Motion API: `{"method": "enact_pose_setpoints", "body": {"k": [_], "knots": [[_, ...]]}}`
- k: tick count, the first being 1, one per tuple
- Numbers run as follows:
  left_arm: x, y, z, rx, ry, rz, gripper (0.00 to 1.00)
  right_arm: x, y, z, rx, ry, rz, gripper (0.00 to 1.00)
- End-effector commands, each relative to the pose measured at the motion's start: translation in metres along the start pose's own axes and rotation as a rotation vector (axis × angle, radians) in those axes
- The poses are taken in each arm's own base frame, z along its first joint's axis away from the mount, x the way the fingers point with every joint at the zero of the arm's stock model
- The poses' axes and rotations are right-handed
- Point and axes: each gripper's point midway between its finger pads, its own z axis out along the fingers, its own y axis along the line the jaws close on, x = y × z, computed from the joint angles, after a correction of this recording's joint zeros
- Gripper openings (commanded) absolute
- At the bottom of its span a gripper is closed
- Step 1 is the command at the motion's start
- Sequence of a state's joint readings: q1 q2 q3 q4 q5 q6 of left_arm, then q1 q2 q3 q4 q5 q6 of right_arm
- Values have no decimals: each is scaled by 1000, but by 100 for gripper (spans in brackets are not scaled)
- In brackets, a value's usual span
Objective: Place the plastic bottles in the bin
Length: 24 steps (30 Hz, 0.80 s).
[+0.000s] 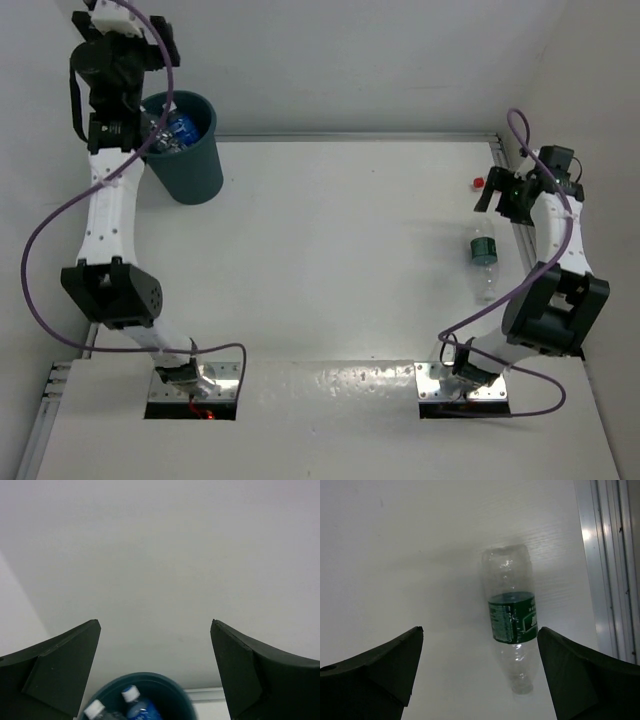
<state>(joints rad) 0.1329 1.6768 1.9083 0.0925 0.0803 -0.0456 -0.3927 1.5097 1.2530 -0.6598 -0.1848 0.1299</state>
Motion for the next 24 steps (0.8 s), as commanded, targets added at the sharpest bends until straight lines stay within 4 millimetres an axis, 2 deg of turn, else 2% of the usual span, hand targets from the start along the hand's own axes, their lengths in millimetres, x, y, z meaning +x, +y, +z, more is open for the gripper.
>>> {"method": "enact_pose_setpoints", "body": {"k": [1, 2, 3, 4, 5, 6, 7, 8, 9, 10, 11, 14, 18, 21, 22, 23, 24], "knots": [[-44, -45, -37, 114, -69, 72, 100, 13, -16, 17, 100, 75, -67, 94], [-44, -60, -43, 137, -68, 69, 100, 18, -20, 22, 119, 103, -65, 94], [-31, -68, -49, 148, -39, 62, 100, 23, -23, 30, 126, 131, -61, 93], [-39, -78, -61, 167, -45, 61, 100, 27, -27, 37, 143, 148, -62, 93], [-39, -84, -66, 180, -42, 57, 100, 31, -27, 40, 144, 162, -65, 93], [-26, -89, -71, 185, -10, 53, 100, 36, -30, 48, 150, 181, -70, 92], [-22, -93, -76, 191, 6, 49, 100, 39, -30, 55, 150, 199, -80, 92], [-27, -100, -84, 203, -2, 42, 100, 38, -28, 60, 146, 202, -89, 92], [-24, -104, -88, 213, 10, 40, 100, 40, -31, 63, 161, 214, -97, 90], [-13, -107, -88, 211, 32, 38, 100, 50, -30, 75, 161, 258, -108, 90], [-17, -110, -93, 212, 32, 35, 100, 47, -30, 78, 160, 258, -111, 89], [-7, -115, -99, 225, 67, 16, 100, 56, -32, 90, 164, 291, -113, 85], [-3, -123, -105, 245, 98, -5, 100, 77, -34, 104, 152, 351, -112, 77], [4, -128, -107, 266, 118, -29, 100, 80, -31, 109, 134, 357, -114, 56], [6, -131, -109, 276, 130, -52, 100, 80, -32, 110, 133, 360, -114, 42], [10, -135, -110, 290, 140, -72, 100, 75, -29, 109, 131, 348, -119, 36], [12, -134, -111, 298, 152, -94, 100, 70, -18, 109, 67, 336, -109, 31]]}}
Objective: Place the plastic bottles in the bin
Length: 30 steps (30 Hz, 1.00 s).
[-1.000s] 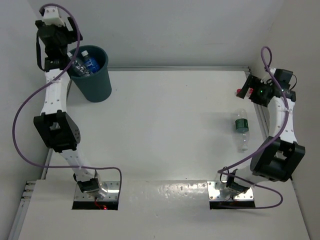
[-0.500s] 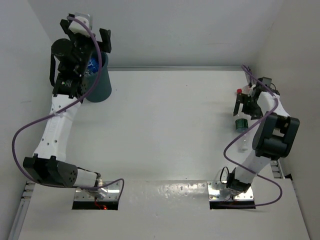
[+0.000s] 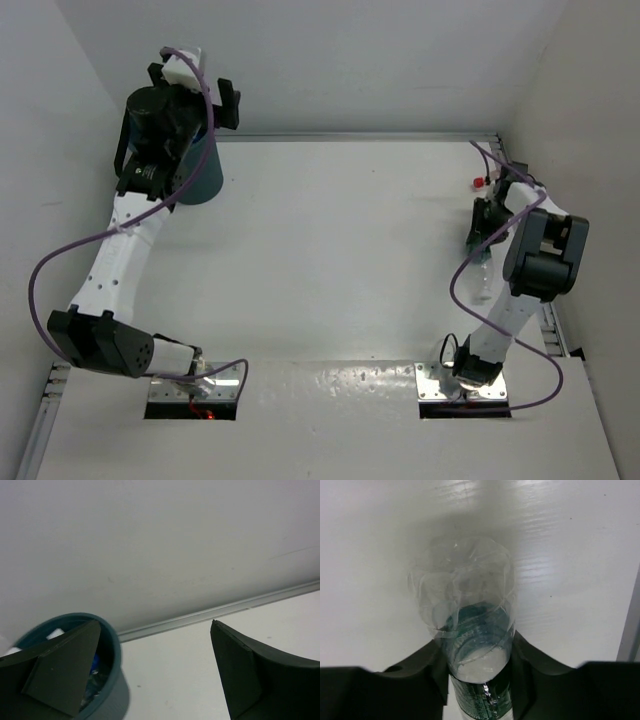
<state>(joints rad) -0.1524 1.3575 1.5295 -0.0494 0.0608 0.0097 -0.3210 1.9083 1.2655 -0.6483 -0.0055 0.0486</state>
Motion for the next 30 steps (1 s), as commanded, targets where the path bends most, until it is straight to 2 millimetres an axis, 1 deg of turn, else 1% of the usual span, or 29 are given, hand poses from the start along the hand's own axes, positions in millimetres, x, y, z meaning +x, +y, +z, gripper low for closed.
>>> {"method": "enact_pose_setpoints", "body": {"k": [1, 2, 3, 4, 5, 6, 7, 8, 9, 10, 11, 12, 13, 14, 15, 16, 17, 18, 19, 20, 21, 22, 23, 24, 26, 27, 28, 29, 30], "knots": [[-12, -20, -12, 111, -24, -124, 100, -17, 17, -12, -81, -51, -24, 26], [-12, -24, -14, 152, -22, -161, 99, -23, 29, -21, -148, -74, -28, 23], [-14, -25, -18, 185, -30, -241, 99, -33, 47, -41, -253, -122, -28, 22], [-11, -34, -20, 252, -28, -284, 97, -39, 60, -52, -311, -153, -27, 22], [-1, -60, -31, 411, 0, -330, 97, -46, 75, -74, -367, -208, -21, 19], [-6, -73, -36, 492, -22, -360, 95, -57, 105, -109, -533, -283, -34, 18], [-4, -91, -44, 569, 8, -446, 93, -62, 128, -126, -596, -318, -71, 16], [7, -110, -53, 659, 47, -484, 93, -62, 160, -164, -698, -368, -110, 14], [7, -127, -60, 719, 59, -515, 92, -63, 191, -191, -789, -396, -180, 14], [-1, -136, -64, 761, 44, -560, 92, -65, 207, -207, -832, -431, -216, 13], [-1, -146, -69, 802, 50, -580, 92, -52, 246, -242, -938, -453, -273, 12], [-3, -158, -75, 844, 56, -599, 92, -47, 262, -255, -976, -471, -301, 12], [-6, -164, -75, 864, 47, -608, 92, -43, 274, -268, -1014, -489, -322, 10], [-8, -173, -82, 908, 52, -611, 92, -34, 303, -302, -1095, -554, -379, 9], [-12, -184, -85, 948, 54, -615, 93, -32, 312, -311, -1109, -577, -398, 9], [-16, -189, -88, 963, 55, -616, 93, -31, 320, -325, -1132, -614, -420, 7], [-20, -193, -87, 974, 54, -609, 94, -18, 341, -341, -1181, -619, -474, 7], [-15, -197, -84, 981, 64, -607, 94, -16, 348, -347, -1190, -630, -483, 6], [-20, -200, -86, 991, 60, -605, 96, -14, 359, -363, -1224, -666, -511, 6], [-20, -200, -86, 991, 60, -605, 97, -7, 367, -372, -1247, -671, -529, 5], [-22, -199, -82, 980, 53, -607, 97, -9, 370, -378, -1247, -701, -535, 3], [-26, -198, -83, 982, 45, -603, 97, -1, 378, -389, -1269, -717, -565, 3], [-26, -198, -83, 982, 44, -603, 97, 0, 380, -394, -1272, -730, -570, 2], [-31, -200, -83, 983, 39, -611, 97, 3, 383, -395, -1278, -729, -575, 2], [-34, -200, -83, 986, 21, -603, 97, 8, 387, -398, -1296, -722, -583, 2], [-38, -203, -85, 997, 14, -601, 97, 14, 390, -402, -1315, -719, -600, 1], [-37, -204, -85, 1007, 20, -607, 97, 16, 393, -403, -1320, -717, -604, 1], [-41, -207, -87, 1019, 13, -605, 97, 17, 393, -404, -1322, -715, -606, 1], [-41, -208, -88, 1028, 16, -602, 96, 21, 396, -406, -1331, -709, -616, 1]]}}
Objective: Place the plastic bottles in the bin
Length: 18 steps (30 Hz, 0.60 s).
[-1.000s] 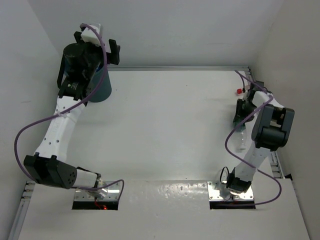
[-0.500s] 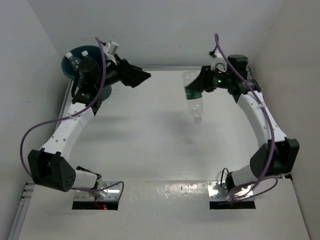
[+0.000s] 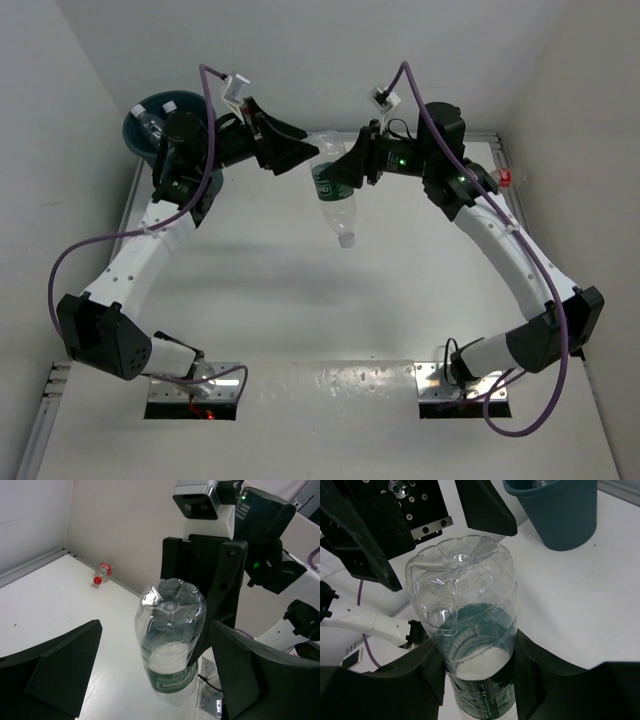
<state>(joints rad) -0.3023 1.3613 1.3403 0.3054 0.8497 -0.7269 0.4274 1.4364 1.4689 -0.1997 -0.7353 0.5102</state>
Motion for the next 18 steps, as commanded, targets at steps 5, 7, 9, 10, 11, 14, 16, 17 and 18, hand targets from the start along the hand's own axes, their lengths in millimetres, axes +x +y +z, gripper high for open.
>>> {"method": "enact_pose_setpoints", "body": {"k": [5, 7, 9, 10, 11, 14, 16, 17, 18], "knots": [[-10, -39, 10, 127, -8, 62, 92, -29, 26, 5, -69, -68, -68, 1], [-9, -42, 12, 136, -4, 60, 88, -30, 28, 7, -74, -69, -68, 1], [-8, -39, 14, 136, -4, 51, 85, -29, 30, 9, -79, -69, -66, 1], [-6, -42, 15, 144, 0, 49, 80, -32, 33, 8, -87, -75, -74, 1], [-7, -43, 15, 148, -5, 56, 77, -32, 33, 8, -89, -74, -75, 1], [-12, -44, 14, 150, -20, 41, 63, -28, 35, 9, -99, -63, -82, 1], [-21, -48, 12, 162, -45, 34, 54, -24, 37, 10, -105, -53, -77, 1], [-22, -45, 10, 154, -49, 36, 43, -22, 35, 11, -103, -48, -73, 3], [-25, -45, 11, 150, -62, 32, 37, -20, 34, 10, -99, -43, -69, 8]]}}
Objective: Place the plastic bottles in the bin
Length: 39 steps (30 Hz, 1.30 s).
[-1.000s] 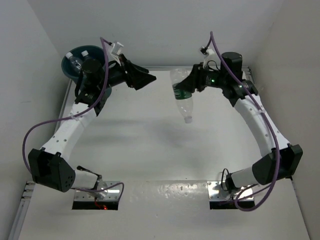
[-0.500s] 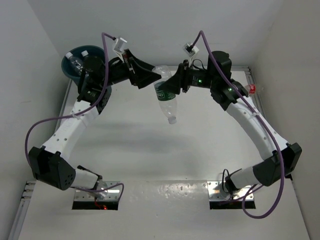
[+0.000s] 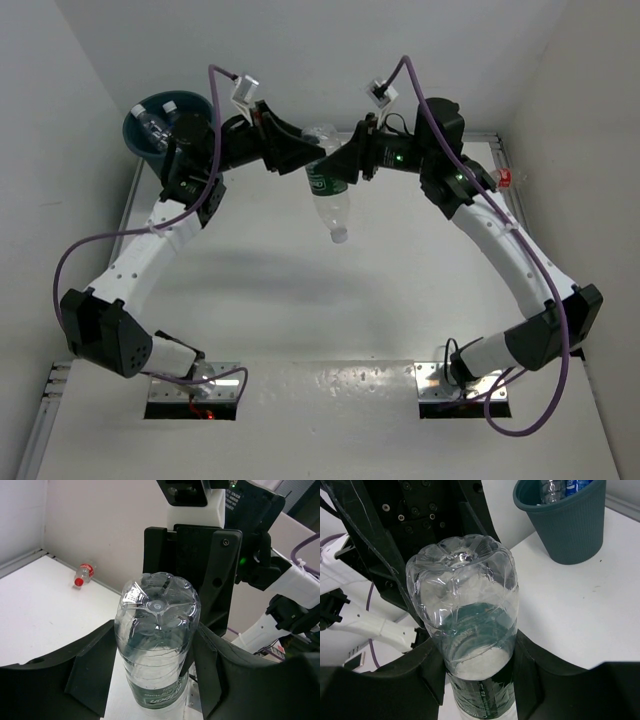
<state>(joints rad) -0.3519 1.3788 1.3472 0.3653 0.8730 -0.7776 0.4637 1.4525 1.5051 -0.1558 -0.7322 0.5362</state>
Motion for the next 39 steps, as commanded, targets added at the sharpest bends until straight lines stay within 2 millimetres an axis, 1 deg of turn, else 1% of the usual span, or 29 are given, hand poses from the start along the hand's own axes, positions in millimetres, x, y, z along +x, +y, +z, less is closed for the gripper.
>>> {"method": "enact_pose_setpoints", "body": {"k": [1, 2, 3, 4, 5, 6, 7, 8, 9, 10, 11, 12, 13, 15, 16, 17, 18, 19, 23, 24, 27, 28, 30, 32, 34, 35, 37, 38, 39], "knots": [[-39, -17, -3, 46, -91, 64, 22, -4, 12, 0, -37, 1, -34, 40], [-44, -21, -3, 52, -99, 76, 22, -4, 10, 0, -32, 0, -30, 54], [-56, -12, -7, 23, -124, 105, 13, -5, 6, -3, 1, -4, -23, 67], [-65, -6, -11, -14, -132, 110, 10, -6, -5, -8, 39, -6, -7, 74], [-86, -1, -15, -42, -161, 180, 9, -6, -15, -16, 80, -2, 12, 80], [-108, 18, -30, -118, -196, 232, 4, -9, -31, -25, 135, -17, 21, 81], [-117, 36, -39, -196, -187, 291, 2, -9, -39, -31, 167, -20, 35, 81], [-150, 46, -48, -275, -239, 367, 1, -16, -51, -43, 205, -43, 42, 81], [-172, 66, -69, -379, -272, 430, 0, -15, -67, -54, 243, -48, 67, 81], [-184, 87, -84, -490, -266, 488, 0, -15, -72, -60, 260, -51, 77, 81], [-217, 92, -101, -594, -341, 556, 0, -21, -86, -76, 304, -74, 89, 81], [-232, 120, -125, -701, -363, 595, 0, -16, -91, -79, 310, -67, 101, 81], [-242, 134, -141, -786, -369, 659, 0, -13, -92, -84, 319, -63, 116, 81], [-265, 155, -174, -957, -441, 713, 0, -11, -103, -96, 354, -67, 123, 81], [-270, 174, -191, -1016, -451, 731, 0, -4, -107, -99, 365, -54, 125, 81], [-275, 182, -201, -1058, -458, 756, 0, 1, -113, -101, 378, -43, 136, 81], [-281, 189, -213, -1114, -489, 756, 0, -1, -109, -107, 382, -54, 122, 81], [-283, 198, -223, -1142, -488, 770, 0, 7, -116, -110, 396, -48, 140, 81], [-281, 235, -245, -1215, -511, 762, 0, 15, -121, -119, 419, -45, 149, 81], [-272, 253, -246, -1220, -502, 724, 0, 19, -122, -119, 421, -37, 150, 81], [-263, 275, -259, -1265, -491, 711, 0, 22, -131, -131, 456, -34, 162, 81], [-250, 291, -265, -1292, -474, 686, 0, 23, -135, -134, 464, -35, 168, 81], [-237, 303, -268, -1304, -449, 661, 0, 25, -139, -138, 480, -32, 178, 81], [-216, 318, -269, -1300, -419, 621, 0, 24, -151, -155, 527, -48, 191, 81], [-200, 328, -268, -1284, -402, 579, 0, 27, -154, -159, 539, -39, 189, 81], [-185, 336, -264, -1278, -373, 553, 0, 29, -159, -165, 557, -43, 204, 81], [-172, 336, -261, -1276, -357, 524, 0, 30, -167, -170, 584, -50, 224, 81], [-149, 343, -260, -1280, -317, 503, 0, 30, -172, -172, 600, -54, 234, 81], [-146, 338, -255, -1278, -313, 511, 0, 32, -175, -173, 610, -53, 242, 81]]}}
